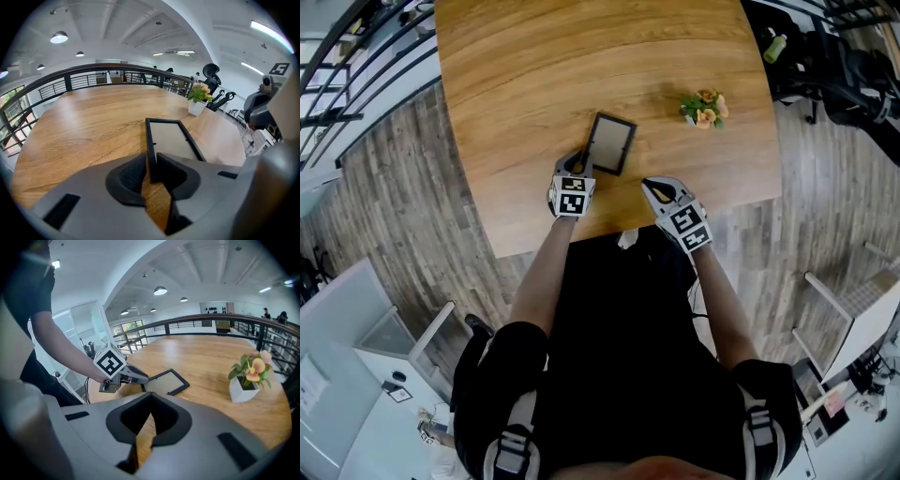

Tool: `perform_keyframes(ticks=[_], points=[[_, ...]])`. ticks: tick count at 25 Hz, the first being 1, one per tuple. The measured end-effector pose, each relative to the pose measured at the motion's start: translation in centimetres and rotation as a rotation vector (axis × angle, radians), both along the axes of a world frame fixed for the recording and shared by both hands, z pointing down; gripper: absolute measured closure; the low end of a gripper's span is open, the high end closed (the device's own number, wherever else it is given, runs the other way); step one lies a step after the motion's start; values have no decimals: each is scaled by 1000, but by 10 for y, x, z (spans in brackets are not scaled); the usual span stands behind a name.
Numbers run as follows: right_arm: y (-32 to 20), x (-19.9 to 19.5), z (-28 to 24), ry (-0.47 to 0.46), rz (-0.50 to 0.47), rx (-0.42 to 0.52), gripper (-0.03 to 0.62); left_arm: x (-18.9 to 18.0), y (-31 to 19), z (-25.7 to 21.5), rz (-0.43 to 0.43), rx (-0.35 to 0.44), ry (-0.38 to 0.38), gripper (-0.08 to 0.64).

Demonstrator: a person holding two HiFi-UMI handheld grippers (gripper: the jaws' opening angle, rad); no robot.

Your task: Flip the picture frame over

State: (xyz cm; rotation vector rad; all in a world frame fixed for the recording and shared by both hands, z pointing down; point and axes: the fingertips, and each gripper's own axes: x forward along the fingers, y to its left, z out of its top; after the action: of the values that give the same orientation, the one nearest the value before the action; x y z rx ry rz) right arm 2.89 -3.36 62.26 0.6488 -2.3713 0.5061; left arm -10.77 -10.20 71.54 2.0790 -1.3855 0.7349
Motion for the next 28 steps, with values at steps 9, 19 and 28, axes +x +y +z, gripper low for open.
perform_keyframes(ticks=[9, 19, 28], points=[[-2, 6, 1, 5, 1, 1, 584, 4, 0, 5, 16, -14, -25, 494], [2, 10, 1, 12, 4, -1, 584, 1, -1, 2, -33, -49, 41, 505], [1, 8, -1, 8, 4, 4, 584, 1, -2, -2, -94, -80, 150, 506]])
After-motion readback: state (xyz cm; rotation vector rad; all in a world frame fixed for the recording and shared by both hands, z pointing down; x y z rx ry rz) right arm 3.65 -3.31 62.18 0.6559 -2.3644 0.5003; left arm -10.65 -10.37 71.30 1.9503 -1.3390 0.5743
